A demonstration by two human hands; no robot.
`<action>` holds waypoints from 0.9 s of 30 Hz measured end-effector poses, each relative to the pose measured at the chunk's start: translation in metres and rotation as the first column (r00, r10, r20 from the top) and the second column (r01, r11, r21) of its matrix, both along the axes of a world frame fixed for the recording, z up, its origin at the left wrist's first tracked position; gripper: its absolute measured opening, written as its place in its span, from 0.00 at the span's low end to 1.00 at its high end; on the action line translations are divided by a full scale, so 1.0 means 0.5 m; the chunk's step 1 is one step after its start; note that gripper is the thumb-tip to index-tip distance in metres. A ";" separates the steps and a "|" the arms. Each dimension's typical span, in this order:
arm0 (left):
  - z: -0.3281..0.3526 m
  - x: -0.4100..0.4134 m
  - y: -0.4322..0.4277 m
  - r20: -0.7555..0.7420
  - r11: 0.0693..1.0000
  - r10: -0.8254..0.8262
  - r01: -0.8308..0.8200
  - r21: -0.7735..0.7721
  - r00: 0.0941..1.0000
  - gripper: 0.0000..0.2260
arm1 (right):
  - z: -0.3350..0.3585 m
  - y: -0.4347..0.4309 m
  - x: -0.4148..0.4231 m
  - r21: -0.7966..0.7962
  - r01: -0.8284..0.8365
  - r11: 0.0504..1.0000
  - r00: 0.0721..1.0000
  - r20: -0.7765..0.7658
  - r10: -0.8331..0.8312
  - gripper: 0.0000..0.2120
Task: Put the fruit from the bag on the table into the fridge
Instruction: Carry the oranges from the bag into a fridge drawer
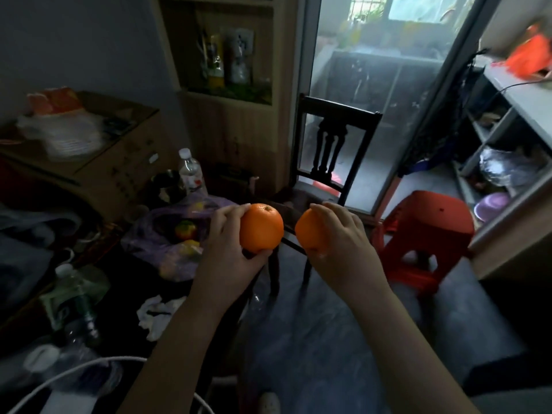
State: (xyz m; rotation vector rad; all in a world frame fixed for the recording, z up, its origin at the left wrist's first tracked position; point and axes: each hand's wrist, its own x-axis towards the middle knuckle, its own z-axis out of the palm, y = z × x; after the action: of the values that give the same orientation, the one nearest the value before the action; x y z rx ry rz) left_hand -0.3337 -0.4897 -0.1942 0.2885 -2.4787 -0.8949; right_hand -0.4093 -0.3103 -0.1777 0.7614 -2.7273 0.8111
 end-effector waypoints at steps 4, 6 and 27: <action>-0.012 0.098 0.073 -0.001 1.000 -0.008 0.009 0.004 1.000 0.34 | -0.022 0.075 0.104 -0.016 0.023 1.000 0.999 0.035 -0.022 0.33; -0.026 0.147 0.106 0.015 1.000 -0.025 0.025 0.015 1.000 0.34 | -0.038 0.111 0.156 -0.009 0.032 0.999 0.998 0.049 -0.031 0.33; -0.034 0.309 0.266 0.021 0.956 -0.294 0.294 -0.001 0.956 0.34 | -0.045 0.308 0.399 -0.036 0.241 0.970 0.970 0.033 -0.240 0.32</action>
State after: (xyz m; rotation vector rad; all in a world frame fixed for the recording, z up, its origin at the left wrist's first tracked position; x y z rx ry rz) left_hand -0.1794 -0.3568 -0.2111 -0.0780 -2.5847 -1.0067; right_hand -0.2099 -0.1561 -0.2003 0.4020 -2.7476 0.8227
